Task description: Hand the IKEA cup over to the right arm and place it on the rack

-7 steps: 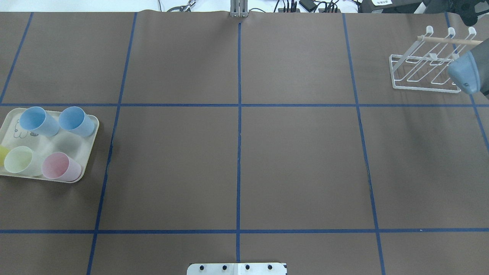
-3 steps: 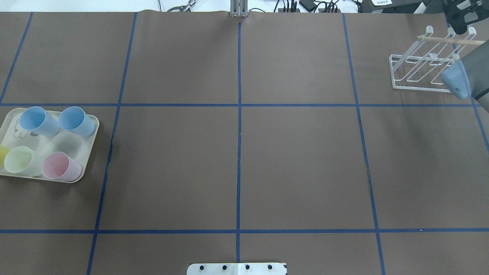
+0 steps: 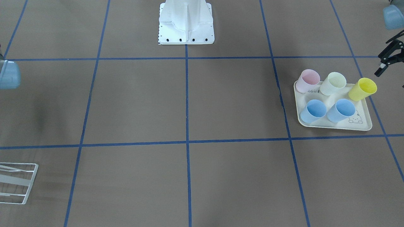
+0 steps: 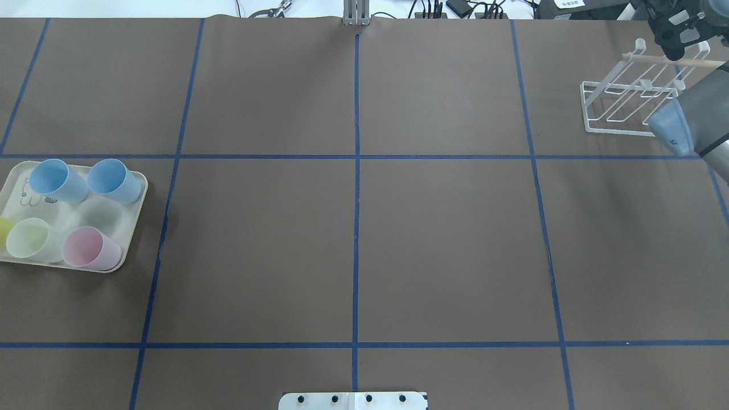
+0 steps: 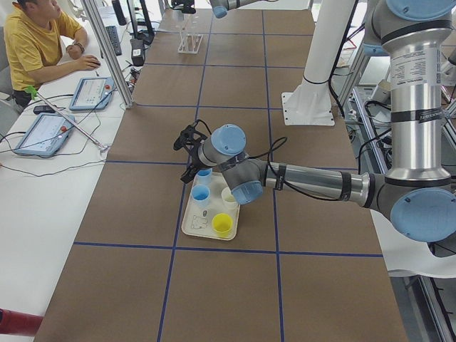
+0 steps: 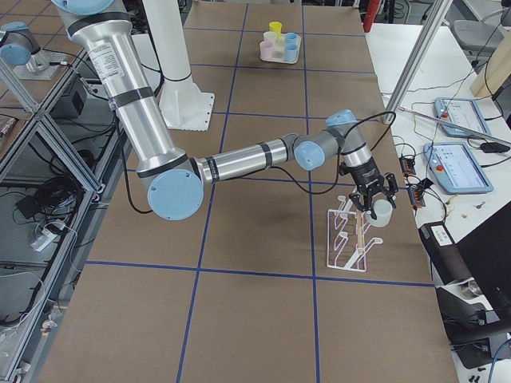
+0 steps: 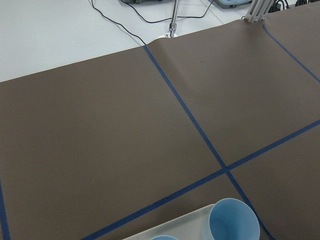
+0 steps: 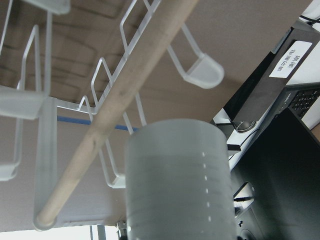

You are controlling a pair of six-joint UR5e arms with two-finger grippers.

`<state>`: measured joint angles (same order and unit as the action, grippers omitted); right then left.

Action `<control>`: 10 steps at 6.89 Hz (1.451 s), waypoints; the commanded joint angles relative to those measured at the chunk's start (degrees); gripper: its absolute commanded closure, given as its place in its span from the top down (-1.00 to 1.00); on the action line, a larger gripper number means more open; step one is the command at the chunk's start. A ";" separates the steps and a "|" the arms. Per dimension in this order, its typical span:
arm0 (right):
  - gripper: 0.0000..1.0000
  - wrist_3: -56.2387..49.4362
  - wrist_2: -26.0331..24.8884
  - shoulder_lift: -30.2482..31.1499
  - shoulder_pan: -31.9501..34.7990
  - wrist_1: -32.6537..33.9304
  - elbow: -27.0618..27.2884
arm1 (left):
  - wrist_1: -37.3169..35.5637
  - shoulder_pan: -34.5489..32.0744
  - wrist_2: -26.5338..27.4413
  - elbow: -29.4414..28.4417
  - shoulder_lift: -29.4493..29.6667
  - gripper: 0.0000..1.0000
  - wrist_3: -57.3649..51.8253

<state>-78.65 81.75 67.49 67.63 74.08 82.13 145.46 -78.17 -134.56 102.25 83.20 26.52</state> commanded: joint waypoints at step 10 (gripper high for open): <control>0.96 -0.19 -0.63 0.01 -1.53 -0.25 -2.67 | 0.00 0.03 0.00 -0.12 0.30 1.00 0.03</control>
<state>-78.82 81.20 67.61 66.10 73.86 79.49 145.46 -78.16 -134.56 102.13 83.56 26.58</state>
